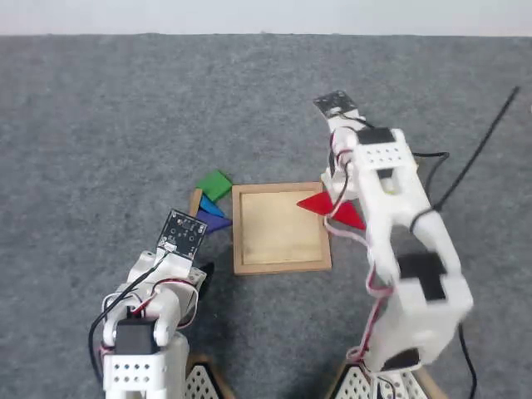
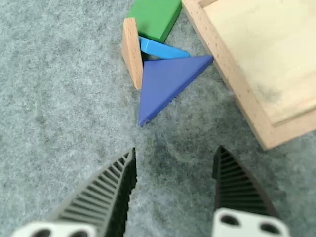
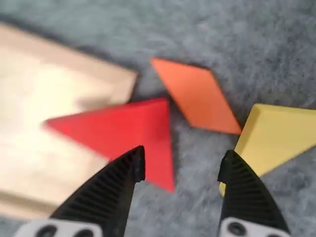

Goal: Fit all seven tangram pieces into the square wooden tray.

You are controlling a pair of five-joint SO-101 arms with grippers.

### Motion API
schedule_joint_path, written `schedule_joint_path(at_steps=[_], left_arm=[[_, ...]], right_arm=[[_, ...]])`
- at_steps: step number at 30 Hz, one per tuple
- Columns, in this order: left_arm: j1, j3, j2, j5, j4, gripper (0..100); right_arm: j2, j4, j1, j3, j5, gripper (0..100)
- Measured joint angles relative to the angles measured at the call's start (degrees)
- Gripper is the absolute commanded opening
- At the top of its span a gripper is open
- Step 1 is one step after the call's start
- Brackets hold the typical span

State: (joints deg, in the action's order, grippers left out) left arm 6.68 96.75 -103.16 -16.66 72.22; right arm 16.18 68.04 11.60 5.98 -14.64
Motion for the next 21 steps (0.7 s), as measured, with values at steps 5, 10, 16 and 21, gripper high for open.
schedule_joint_path(at_steps=[5,10,16,21], left_arm=[[0.00,0.00,0.00,0.00,0.00,24],[0.00,0.00,0.00,0.00,0.00,24],[0.00,0.00,0.00,0.00,0.00,24],[0.00,0.00,0.00,0.00,0.00,24]], right_arm=[[7.30,0.88,2.20,-5.10,0.09,23.6],[5.80,0.88,6.59,-5.19,0.35,23.5],[4.40,0.88,13.01,-3.34,2.11,23.5],[4.40,0.97,17.14,-3.16,3.87,23.5]])
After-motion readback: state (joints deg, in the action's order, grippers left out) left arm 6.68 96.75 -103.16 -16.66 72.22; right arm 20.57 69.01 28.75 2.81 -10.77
